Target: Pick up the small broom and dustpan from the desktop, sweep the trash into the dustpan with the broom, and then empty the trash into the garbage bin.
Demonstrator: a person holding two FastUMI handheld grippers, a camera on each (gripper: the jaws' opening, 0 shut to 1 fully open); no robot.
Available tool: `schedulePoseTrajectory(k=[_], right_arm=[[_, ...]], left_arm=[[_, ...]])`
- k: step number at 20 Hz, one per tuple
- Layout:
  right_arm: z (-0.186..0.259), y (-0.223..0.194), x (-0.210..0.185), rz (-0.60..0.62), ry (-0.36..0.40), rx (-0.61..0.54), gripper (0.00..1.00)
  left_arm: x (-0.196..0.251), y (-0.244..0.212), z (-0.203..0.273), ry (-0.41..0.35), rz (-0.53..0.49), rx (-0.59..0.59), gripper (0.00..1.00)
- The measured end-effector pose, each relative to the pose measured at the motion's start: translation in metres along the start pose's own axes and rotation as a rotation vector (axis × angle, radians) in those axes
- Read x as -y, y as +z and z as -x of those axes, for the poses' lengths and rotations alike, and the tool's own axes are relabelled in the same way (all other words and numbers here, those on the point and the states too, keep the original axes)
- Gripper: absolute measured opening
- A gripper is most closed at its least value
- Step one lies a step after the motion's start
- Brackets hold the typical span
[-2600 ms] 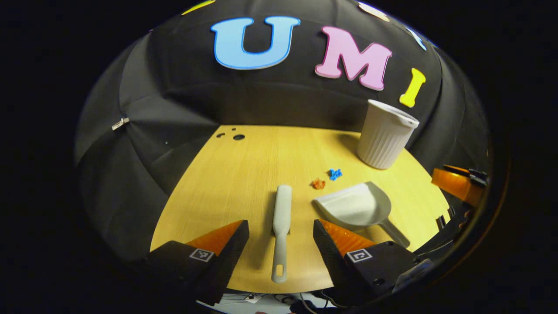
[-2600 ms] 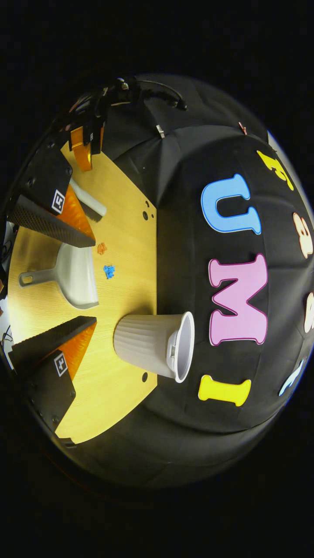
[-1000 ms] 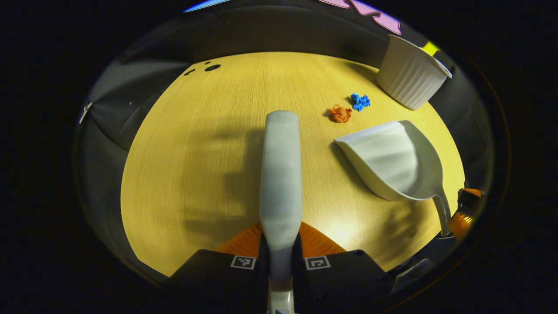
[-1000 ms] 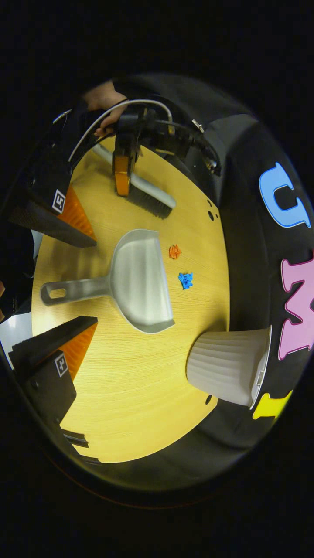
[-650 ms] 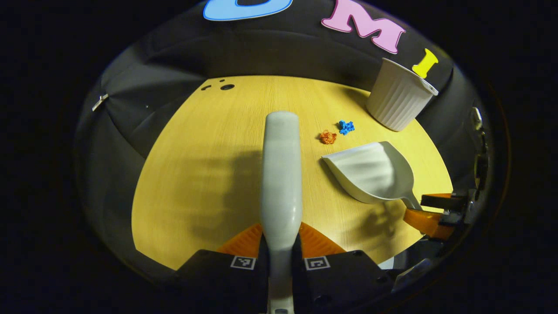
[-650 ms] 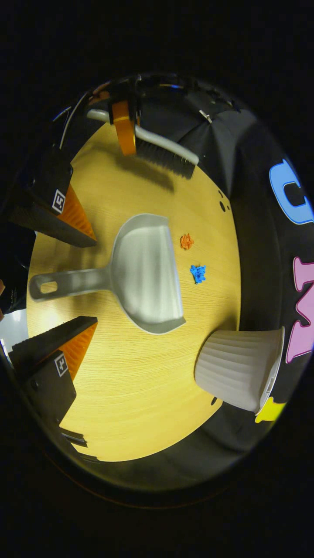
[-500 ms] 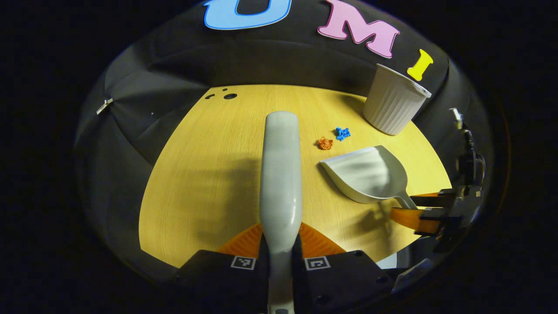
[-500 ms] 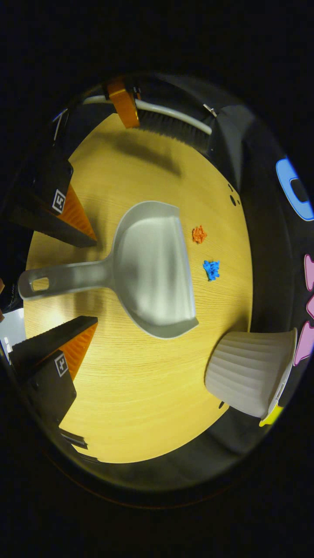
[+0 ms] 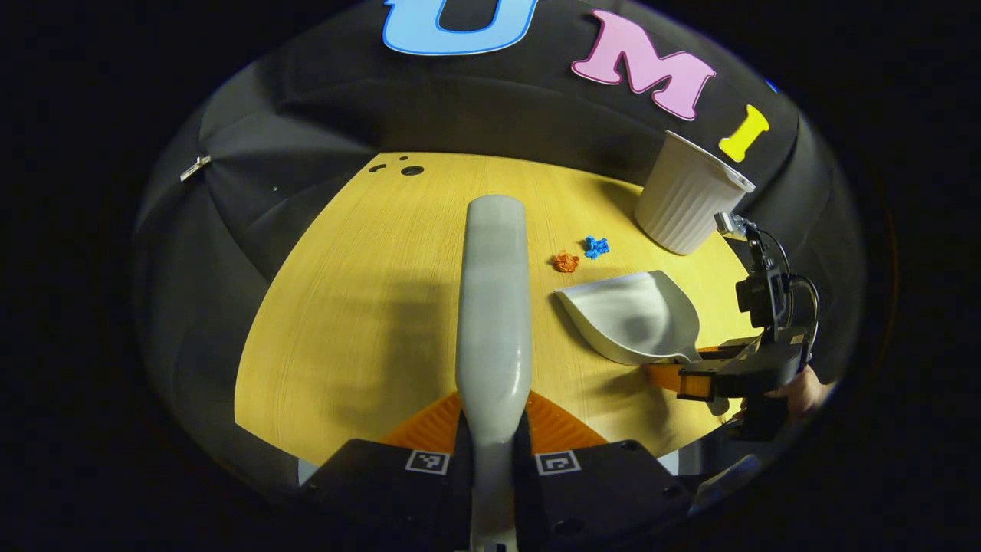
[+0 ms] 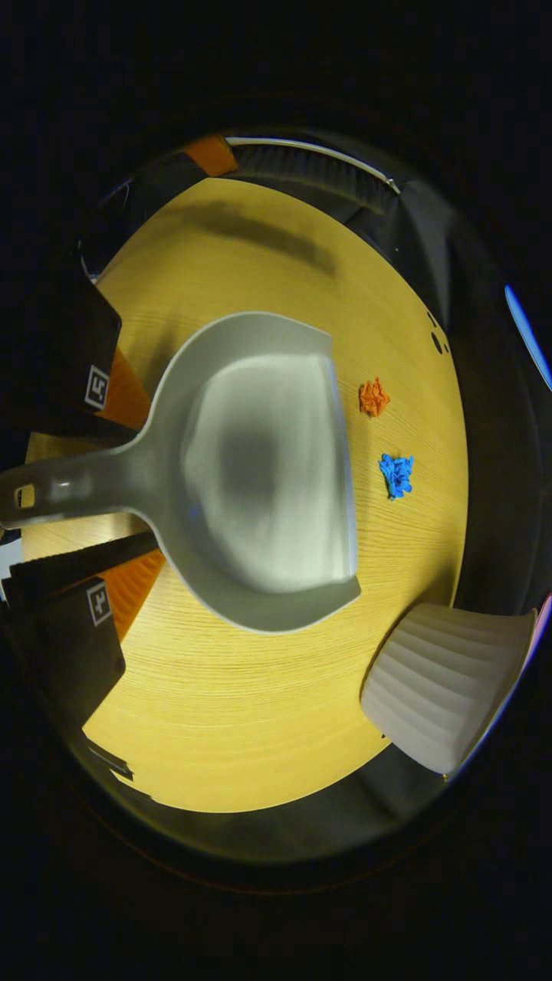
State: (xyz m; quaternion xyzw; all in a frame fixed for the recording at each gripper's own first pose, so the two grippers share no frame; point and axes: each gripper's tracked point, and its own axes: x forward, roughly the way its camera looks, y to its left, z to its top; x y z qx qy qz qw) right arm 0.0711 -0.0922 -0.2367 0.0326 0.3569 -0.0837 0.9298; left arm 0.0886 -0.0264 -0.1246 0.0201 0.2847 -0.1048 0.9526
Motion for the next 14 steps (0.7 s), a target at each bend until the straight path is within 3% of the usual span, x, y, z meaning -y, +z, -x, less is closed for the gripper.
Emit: schedulePoseTrajectory(k=[1, 4, 7, 8, 13, 14], right_arm=[[-0.001, 0.002, 0.001, 0.019, 0.010, 0.002, 0.63], [0.001, 0.004, 0.001, 0.065, 0.054, 0.001, 0.40], [0.002, 0.003, 0.005, 0.093, 0.103, 0.005, 0.34], [0.005, 0.010, 0.009, 0.088, 0.119, 0.057, 0.33], [0.014, 0.003, 0.050, 0.187, 0.145, 0.048, 0.39], [0.016, 0.000, 0.059, 0.214, 0.145, 0.047, 0.35]], left_arm=[[-0.001, 0.002, -0.003, 0.011, -0.012, -0.003, 0.27], [-0.003, 0.015, -0.022, 0.042, -0.108, -0.011, 0.27], [0.008, 0.036, -0.052, 0.013, -0.142, -0.035, 0.27], [0.011, 0.043, -0.063, 0.005, -0.149, -0.045, 0.27], [0.019, 0.082, -0.121, -0.023, -0.234, -0.100, 0.27], [0.019, 0.087, -0.132, -0.025, -0.273, -0.120, 0.25]])
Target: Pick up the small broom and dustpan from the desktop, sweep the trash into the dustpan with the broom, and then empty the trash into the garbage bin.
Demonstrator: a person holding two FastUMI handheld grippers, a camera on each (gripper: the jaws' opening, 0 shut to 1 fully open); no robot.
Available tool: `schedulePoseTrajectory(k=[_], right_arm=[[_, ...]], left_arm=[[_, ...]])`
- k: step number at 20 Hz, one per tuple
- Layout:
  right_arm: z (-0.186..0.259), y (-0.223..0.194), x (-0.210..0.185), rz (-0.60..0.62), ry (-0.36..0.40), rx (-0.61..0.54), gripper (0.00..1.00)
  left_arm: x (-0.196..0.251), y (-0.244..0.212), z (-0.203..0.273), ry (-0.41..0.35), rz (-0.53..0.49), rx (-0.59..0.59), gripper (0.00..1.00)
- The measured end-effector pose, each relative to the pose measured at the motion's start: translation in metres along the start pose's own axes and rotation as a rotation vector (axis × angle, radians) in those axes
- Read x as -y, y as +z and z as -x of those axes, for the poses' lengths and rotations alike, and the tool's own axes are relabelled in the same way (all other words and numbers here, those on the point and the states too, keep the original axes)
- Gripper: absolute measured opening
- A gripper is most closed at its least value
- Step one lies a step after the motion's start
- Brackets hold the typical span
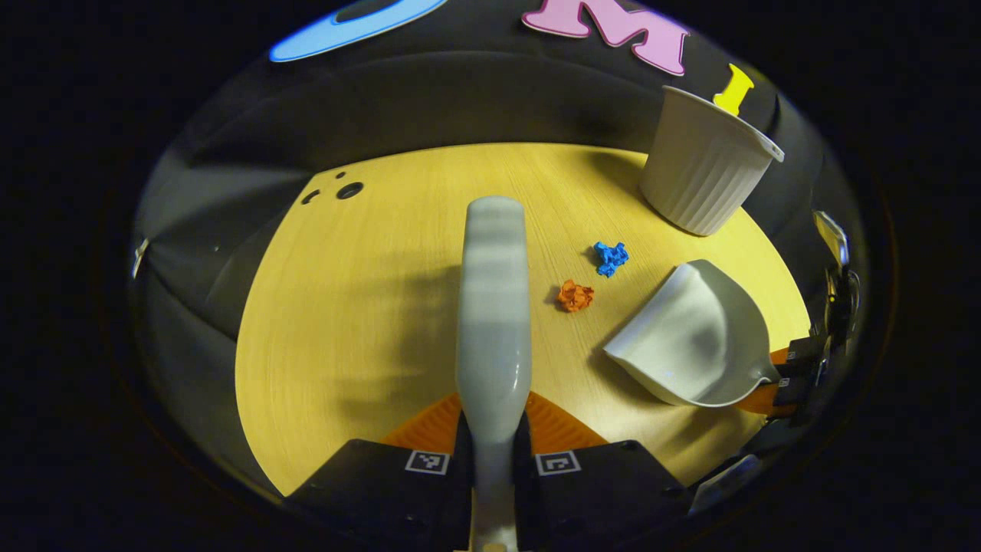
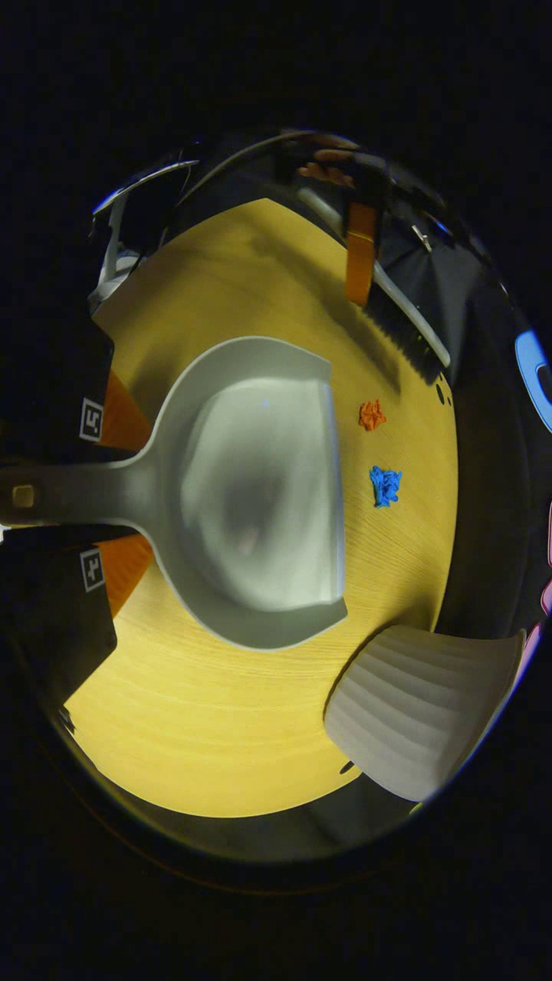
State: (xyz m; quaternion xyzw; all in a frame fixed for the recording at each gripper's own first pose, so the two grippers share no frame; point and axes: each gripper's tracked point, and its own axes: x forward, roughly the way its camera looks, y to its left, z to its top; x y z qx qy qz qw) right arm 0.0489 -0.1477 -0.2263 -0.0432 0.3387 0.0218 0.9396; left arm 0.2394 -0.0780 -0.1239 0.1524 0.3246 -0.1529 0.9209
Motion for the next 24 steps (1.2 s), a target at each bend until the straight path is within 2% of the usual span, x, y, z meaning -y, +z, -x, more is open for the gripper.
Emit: schedulePoseTrajectory(k=[4, 6, 9, 13, 18, 24], right_arm=[[0.012, -0.022, 0.022, 0.100, 0.007, -0.038, 0.35], [0.015, -0.029, 0.024, 0.100, 0.031, -0.058, 0.36], [0.014, -0.029, 0.026, 0.098, 0.051, -0.066, 0.35], [0.016, -0.030, 0.028, 0.111, 0.058, -0.063, 0.35], [0.015, -0.030, 0.029, 0.127, 0.062, -0.059, 0.35], [0.012, -0.035, 0.032, 0.140, 0.054, -0.063, 0.35]], left_arm=[[-0.004, 0.030, -0.045, -0.001, -0.183, -0.075, 0.26], [-0.001, 0.049, -0.061, -0.008, -0.258, -0.099, 0.27], [0.002, 0.069, -0.079, -0.002, -0.429, -0.136, 0.27], [0.031, 0.076, -0.086, -0.057, -0.565, -0.158, 0.27], [0.073, 0.058, -0.080, -0.170, -0.677, -0.181, 0.27], [0.133, 0.009, -0.055, -0.327, -0.678, -0.256, 0.27]])
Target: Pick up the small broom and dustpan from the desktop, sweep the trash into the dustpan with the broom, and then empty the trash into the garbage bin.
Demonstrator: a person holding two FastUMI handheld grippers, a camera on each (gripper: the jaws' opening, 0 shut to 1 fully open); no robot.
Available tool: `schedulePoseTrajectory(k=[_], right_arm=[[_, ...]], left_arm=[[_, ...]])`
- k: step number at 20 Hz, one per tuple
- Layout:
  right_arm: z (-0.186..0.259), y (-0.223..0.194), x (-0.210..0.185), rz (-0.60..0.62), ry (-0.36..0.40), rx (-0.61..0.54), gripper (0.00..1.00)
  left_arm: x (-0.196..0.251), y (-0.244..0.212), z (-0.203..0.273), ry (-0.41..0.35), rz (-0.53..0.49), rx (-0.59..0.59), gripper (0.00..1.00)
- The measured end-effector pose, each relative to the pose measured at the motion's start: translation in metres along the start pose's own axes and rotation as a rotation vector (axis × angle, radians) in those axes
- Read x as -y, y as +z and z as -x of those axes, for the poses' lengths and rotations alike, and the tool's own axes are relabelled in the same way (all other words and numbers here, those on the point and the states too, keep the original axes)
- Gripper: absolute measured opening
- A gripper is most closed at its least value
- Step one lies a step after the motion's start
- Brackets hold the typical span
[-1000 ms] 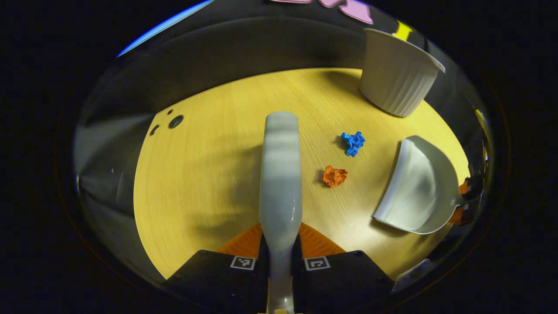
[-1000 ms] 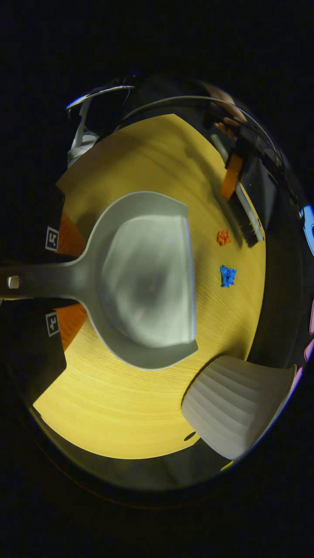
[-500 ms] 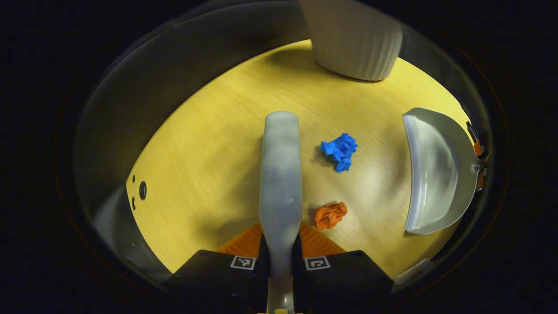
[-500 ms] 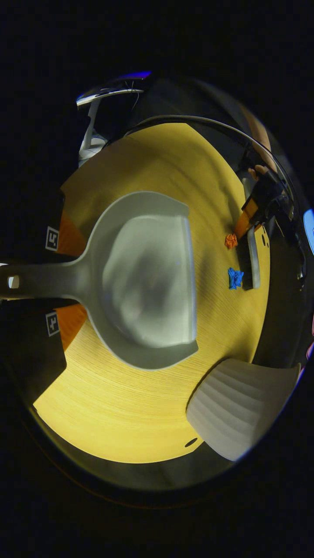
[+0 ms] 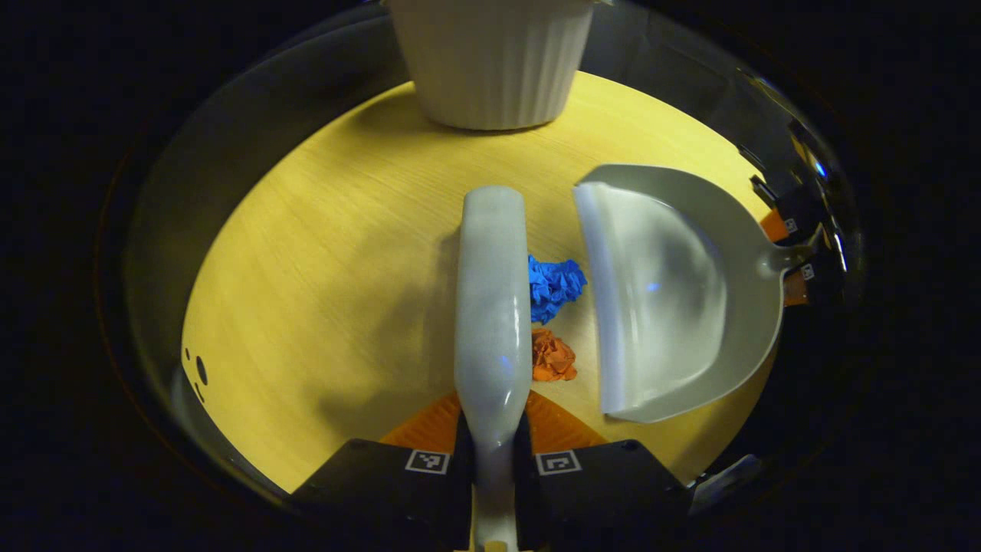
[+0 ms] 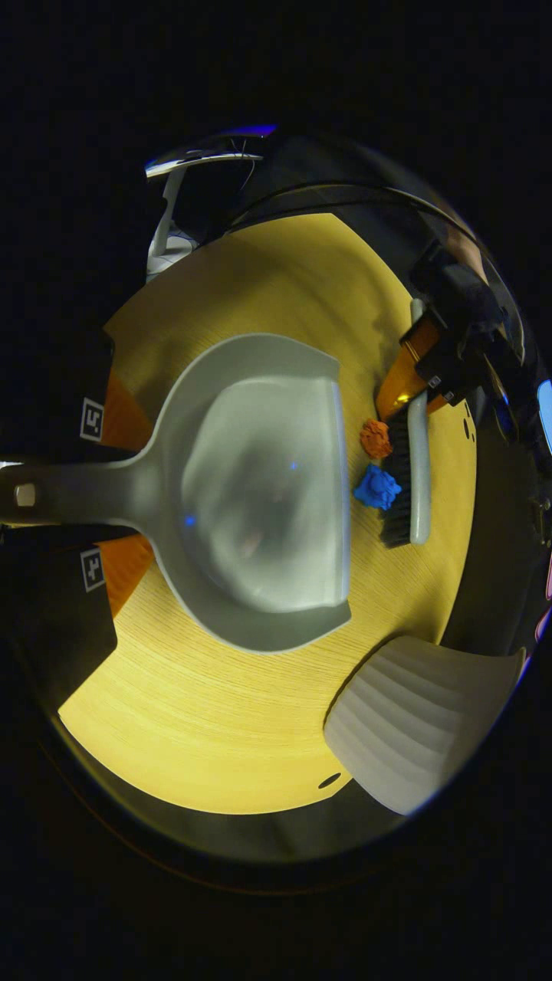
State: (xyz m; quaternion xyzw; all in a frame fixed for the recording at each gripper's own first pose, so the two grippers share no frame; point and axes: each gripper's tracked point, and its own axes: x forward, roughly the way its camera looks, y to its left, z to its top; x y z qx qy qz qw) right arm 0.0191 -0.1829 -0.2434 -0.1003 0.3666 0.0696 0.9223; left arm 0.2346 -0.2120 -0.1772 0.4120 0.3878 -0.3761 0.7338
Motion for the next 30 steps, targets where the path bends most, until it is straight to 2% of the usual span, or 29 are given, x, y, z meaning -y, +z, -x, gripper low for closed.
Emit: schedulePoseTrajectory(k=[2, 3, 4, 6, 7, 11, 13, 14, 16, 19, 22, 25, 26, 28, 30], right_arm=[[0.000, 0.002, 0.000, -0.004, -0.005, 0.018, 0.35], [0.000, 0.003, 0.001, 0.001, -0.012, 0.028, 0.39], [0.000, 0.002, 0.001, 0.004, -0.019, 0.032, 0.35], [-0.003, -0.002, 0.001, -0.011, -0.014, 0.034, 0.35], [-0.004, -0.002, 0.002, -0.021, -0.009, 0.034, 0.35], [-0.003, 0.001, 0.003, -0.012, -0.043, 0.075, 0.35], [-0.003, 0.000, 0.002, -0.040, -0.038, 0.088, 0.35], [-0.001, 0.001, 0.003, -0.054, -0.040, 0.090, 0.39], [0.000, 0.004, 0.003, -0.068, -0.040, 0.103, 0.35], [0.003, 0.011, 0.005, -0.084, -0.057, 0.121, 0.35], [0.007, 0.014, 0.004, -0.112, -0.056, 0.126, 0.35], [0.018, 0.015, 0.015, -0.093, -0.100, 0.136, 0.35], [0.021, 0.017, 0.018, -0.114, -0.103, 0.146, 0.39], [0.027, 0.023, 0.012, -0.194, -0.085, 0.164, 0.35], [0.036, 0.033, 0.008, -0.239, -0.075, 0.187, 0.39]], left_arm=[[0.030, 0.004, 0.002, -0.054, 0.011, 0.000, 0.27], [0.047, 0.006, 0.005, -0.093, 0.011, -0.001, 0.27], [0.058, 0.006, 0.013, -0.124, 0.008, -0.003, 0.24], [0.079, 0.007, 0.023, -0.157, 0.022, -0.016, 0.27], [0.085, 0.009, 0.025, -0.154, 0.041, -0.011, 0.25], [0.082, 0.020, 0.049, -0.067, 0.161, 0.102, 0.27], [0.071, 0.009, 0.074, -0.008, 0.197, 0.143, 0.27], [0.067, 0.003, 0.085, 0.023, 0.208, 0.154, 0.26], [0.063, -0.010, 0.103, 0.092, 0.246, 0.173, 0.27], [0.048, -0.033, 0.126, 0.189, 0.350, 0.230, 0.26], [0.045, -0.055, 0.137, 0.188, 0.493, 0.258, 0.27], [0.043, -0.075, 0.134, 0.166, 0.592, 0.286, 0.27], [0.046, -0.079, 0.132, 0.176, 0.616, 0.289, 0.27], [0.052, -0.089, 0.124, 0.175, 0.667, 0.284, 0.27], [0.058, -0.101, 0.120, 0.173, 0.695, 0.275, 0.25]])
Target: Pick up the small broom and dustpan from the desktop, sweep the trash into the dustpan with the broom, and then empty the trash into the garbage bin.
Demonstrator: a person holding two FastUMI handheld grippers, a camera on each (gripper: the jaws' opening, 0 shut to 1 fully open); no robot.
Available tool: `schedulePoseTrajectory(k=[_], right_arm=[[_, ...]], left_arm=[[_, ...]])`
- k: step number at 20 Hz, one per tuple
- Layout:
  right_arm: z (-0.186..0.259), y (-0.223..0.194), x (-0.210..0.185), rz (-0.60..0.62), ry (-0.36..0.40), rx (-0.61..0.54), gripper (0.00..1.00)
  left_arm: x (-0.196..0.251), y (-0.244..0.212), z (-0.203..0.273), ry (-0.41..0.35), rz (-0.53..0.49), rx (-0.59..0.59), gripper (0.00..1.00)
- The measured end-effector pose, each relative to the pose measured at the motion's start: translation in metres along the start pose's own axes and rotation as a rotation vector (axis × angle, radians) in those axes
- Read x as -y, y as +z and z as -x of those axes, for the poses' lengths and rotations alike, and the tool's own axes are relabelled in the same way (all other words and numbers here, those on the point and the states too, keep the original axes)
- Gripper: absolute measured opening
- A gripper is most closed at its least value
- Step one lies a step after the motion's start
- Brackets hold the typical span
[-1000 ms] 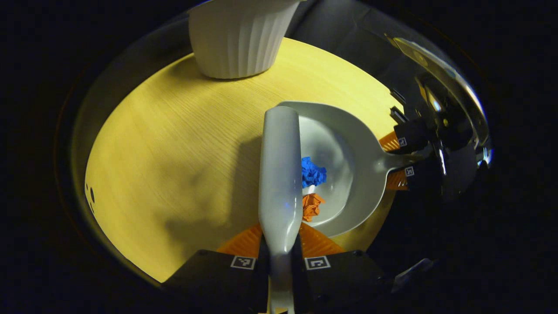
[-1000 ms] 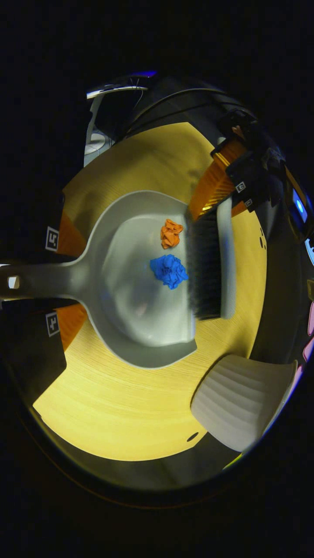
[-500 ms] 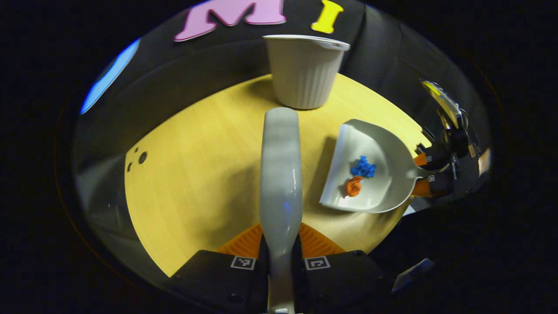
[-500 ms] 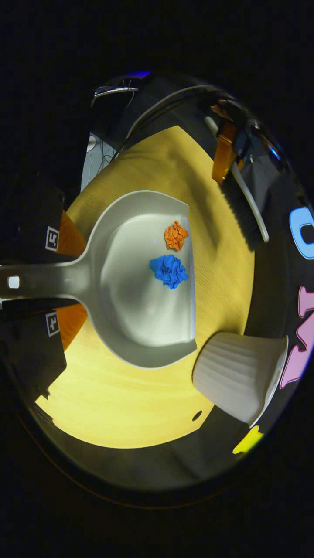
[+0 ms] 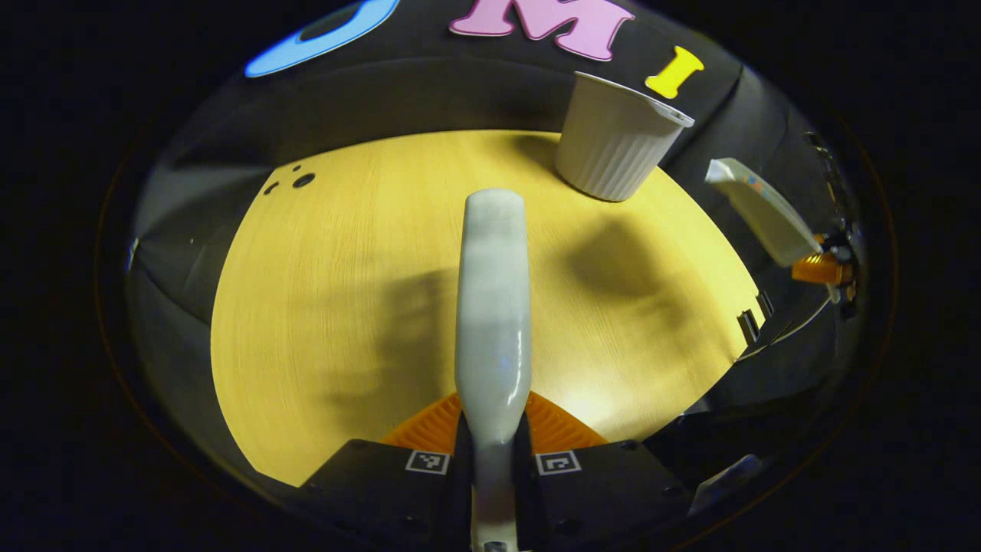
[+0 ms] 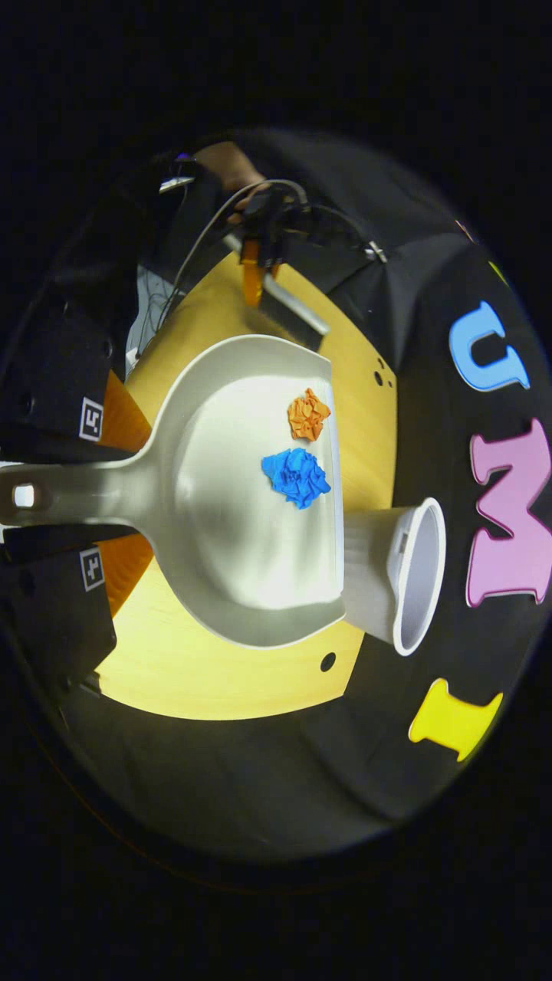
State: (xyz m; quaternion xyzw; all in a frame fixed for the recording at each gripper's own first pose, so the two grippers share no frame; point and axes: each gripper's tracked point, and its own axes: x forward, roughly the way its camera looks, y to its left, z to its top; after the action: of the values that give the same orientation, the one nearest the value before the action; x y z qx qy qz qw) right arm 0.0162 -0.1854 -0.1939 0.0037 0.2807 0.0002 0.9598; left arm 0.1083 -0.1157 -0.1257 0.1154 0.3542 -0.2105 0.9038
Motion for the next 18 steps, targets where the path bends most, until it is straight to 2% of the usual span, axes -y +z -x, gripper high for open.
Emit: schedulePoseTrajectory(k=[1, 4, 7, 10, 12, 13, 16, 17, 18], right_arm=[[0.000, 0.005, 0.001, -0.011, -0.006, 0.010, 0.35], [-0.001, 0.021, 0.008, -0.019, -0.033, 0.065, 0.35], [-0.008, 0.043, 0.001, -0.114, -0.018, 0.129, 0.35], [-0.016, 0.068, 0.016, -0.126, -0.068, 0.193, 0.35], [-0.023, 0.084, 0.014, -0.186, -0.077, 0.235, 0.35], [-0.028, 0.094, 0.011, -0.213, -0.076, 0.258, 0.31], [-0.041, 0.108, 0.031, -0.185, -0.154, 0.275, 0.35], [-0.045, 0.107, 0.036, -0.164, -0.181, 0.268, 0.35], [-0.046, 0.106, 0.041, -0.149, -0.206, 0.260, 0.40]], left_arm=[[-0.003, -0.004, 0.000, 0.005, 0.004, -0.004, 0.27], [-0.010, -0.015, 0.005, 0.001, 0.062, 0.002, 0.27], [-0.014, -0.015, 0.007, -0.002, 0.134, 0.033, 0.26], [-0.019, -0.019, 0.013, 0.004, 0.175, 0.054, 0.27], [-0.019, -0.025, 0.012, -0.006, 0.228, 0.057, 0.27], [-0.018, -0.027, 0.011, -0.023, 0.270, 0.056, 0.27], [-0.010, -0.033, 0.012, -0.057, 0.381, 0.067, 0.25], [-0.009, -0.035, 0.013, -0.051, 0.391, 0.073, 0.28], [-0.011, -0.038, 0.014, -0.033, 0.391, 0.079, 0.28]])
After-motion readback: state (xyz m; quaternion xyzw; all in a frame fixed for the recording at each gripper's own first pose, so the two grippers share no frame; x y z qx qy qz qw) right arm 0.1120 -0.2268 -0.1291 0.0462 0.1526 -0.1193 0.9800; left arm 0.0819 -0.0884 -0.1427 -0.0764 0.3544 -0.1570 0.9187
